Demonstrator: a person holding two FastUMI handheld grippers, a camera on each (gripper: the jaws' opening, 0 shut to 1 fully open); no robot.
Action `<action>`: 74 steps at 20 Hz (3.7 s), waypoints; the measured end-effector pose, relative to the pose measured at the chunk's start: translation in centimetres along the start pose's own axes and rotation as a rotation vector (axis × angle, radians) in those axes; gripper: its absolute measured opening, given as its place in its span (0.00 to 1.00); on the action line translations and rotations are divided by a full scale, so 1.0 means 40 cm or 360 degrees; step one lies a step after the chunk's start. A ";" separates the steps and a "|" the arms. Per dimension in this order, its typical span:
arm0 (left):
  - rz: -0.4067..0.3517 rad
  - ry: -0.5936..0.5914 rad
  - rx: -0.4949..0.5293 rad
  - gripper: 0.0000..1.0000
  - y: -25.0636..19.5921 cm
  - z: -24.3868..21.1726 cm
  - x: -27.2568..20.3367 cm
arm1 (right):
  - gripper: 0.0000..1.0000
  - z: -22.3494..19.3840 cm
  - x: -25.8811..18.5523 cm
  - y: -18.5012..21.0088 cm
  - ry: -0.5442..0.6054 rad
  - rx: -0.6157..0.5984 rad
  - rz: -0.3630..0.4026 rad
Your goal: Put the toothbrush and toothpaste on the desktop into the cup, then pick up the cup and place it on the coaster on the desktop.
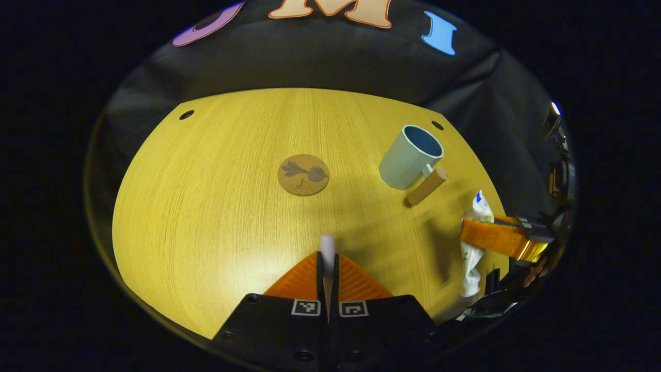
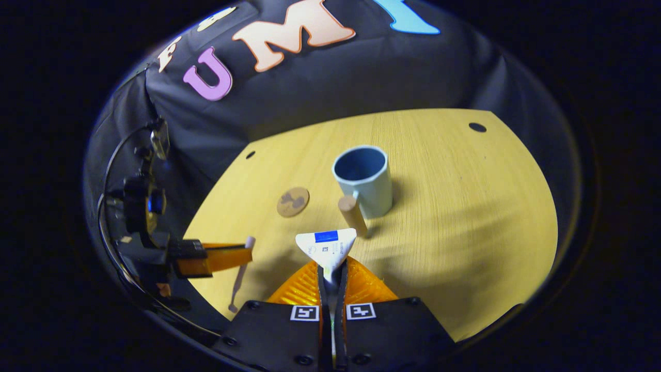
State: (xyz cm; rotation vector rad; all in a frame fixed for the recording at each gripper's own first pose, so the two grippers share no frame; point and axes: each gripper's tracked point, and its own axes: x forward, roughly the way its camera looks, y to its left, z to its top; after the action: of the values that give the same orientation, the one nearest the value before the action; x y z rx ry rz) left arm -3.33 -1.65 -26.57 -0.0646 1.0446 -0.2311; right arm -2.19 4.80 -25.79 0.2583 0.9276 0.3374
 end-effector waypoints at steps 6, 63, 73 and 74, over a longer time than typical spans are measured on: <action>-0.0023 -0.0005 -0.0006 0.00 0.114 -0.029 -0.081 | 0.05 0.186 0.007 0.043 -0.0293 -0.0051 0.0092; -0.0298 -0.0767 0.0051 0.00 0.154 0.728 -0.286 | 0.99 0.143 -0.065 -0.232 -0.0532 0.0067 -0.0365; -0.0451 -0.1189 0.0000 0.00 0.054 0.909 -0.263 | 0.99 0.081 -0.136 -0.293 -0.0523 0.0138 -0.0458; -0.0447 -0.1219 0.0022 0.01 0.045 0.926 -0.263 | 0.99 0.078 -0.140 -0.296 -0.0521 0.0139 -0.0461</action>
State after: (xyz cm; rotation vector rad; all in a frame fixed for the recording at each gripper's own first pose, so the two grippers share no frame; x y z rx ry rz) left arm 23.84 0.33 0.68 -0.2664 0.2672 -0.4266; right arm -0.73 -8.49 -24.12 0.2465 0.6451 -0.0149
